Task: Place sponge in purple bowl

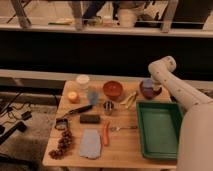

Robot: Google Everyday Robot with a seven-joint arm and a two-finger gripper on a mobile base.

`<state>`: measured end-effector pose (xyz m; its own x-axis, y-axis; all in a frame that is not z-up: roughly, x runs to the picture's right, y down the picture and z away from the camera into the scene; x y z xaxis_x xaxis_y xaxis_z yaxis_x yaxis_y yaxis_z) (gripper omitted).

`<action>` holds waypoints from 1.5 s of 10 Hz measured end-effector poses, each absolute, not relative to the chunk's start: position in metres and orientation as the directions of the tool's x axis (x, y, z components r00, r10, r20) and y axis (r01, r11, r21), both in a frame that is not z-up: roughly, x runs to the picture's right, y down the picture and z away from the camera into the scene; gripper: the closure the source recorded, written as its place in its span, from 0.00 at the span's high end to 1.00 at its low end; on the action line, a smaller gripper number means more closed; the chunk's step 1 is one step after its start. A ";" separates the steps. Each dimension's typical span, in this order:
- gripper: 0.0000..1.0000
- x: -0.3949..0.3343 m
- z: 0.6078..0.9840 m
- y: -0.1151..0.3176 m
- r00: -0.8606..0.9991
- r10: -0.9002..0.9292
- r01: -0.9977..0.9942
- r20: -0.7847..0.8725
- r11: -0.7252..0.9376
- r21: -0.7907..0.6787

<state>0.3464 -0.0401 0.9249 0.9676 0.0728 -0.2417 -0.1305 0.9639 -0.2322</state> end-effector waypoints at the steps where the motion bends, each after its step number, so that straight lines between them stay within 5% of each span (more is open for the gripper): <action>1: 0.60 0.346 0.925 -0.040 0.968 0.072 -0.130 -0.242 0.964 -0.232; 15: 0.62 0.346 0.925 -0.040 0.968 0.072 -0.130 -0.242 0.964 -0.233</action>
